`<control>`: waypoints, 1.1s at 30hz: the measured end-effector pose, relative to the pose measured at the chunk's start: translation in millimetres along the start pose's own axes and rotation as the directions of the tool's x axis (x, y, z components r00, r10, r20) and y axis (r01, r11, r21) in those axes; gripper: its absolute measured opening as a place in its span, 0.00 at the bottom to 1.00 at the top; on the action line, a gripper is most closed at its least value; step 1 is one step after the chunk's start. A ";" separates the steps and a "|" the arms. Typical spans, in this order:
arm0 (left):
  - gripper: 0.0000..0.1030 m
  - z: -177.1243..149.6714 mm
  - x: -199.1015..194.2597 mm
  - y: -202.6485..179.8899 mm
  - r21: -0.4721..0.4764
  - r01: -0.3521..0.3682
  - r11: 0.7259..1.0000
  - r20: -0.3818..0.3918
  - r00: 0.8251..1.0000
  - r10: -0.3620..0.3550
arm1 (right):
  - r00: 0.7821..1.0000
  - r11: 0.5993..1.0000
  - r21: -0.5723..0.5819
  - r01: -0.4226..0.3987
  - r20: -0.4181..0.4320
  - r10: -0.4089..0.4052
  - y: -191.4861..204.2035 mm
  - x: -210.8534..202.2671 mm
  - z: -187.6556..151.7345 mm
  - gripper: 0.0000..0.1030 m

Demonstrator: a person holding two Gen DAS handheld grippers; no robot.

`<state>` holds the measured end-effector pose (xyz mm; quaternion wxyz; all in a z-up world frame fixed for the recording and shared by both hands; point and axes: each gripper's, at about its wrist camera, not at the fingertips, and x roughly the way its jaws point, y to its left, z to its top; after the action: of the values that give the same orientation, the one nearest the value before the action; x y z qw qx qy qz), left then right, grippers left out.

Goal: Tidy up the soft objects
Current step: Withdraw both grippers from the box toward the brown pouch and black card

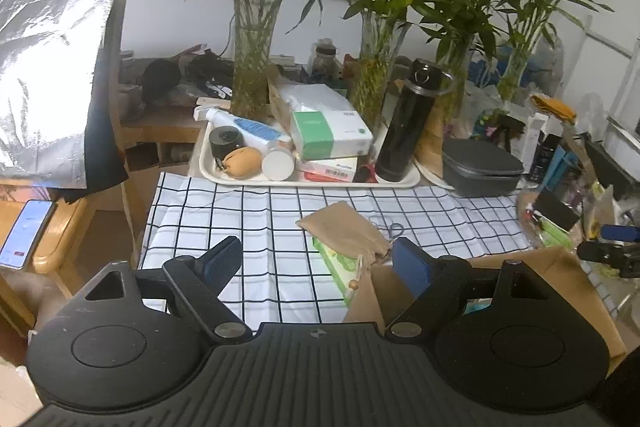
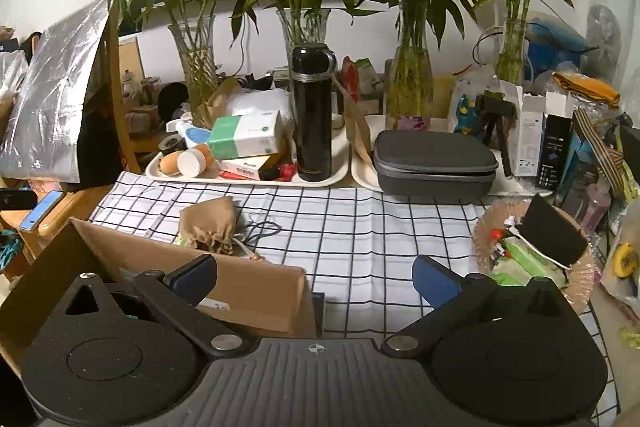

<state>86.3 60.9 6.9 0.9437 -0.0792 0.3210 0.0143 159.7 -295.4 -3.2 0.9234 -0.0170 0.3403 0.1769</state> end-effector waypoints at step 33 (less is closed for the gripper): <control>0.80 20.2 99.9 -3.8 0.041 0.010 0.999 -0.045 0.999 -0.008 | 0.994 0.998 -0.056 0.027 -0.104 -0.033 -38.7 81.7 26.6 1.00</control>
<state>178.1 58.0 -37.5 0.9378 -0.0616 0.3417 0.0018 247.0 -301.9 -38.1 0.9059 -0.0568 0.3832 0.1711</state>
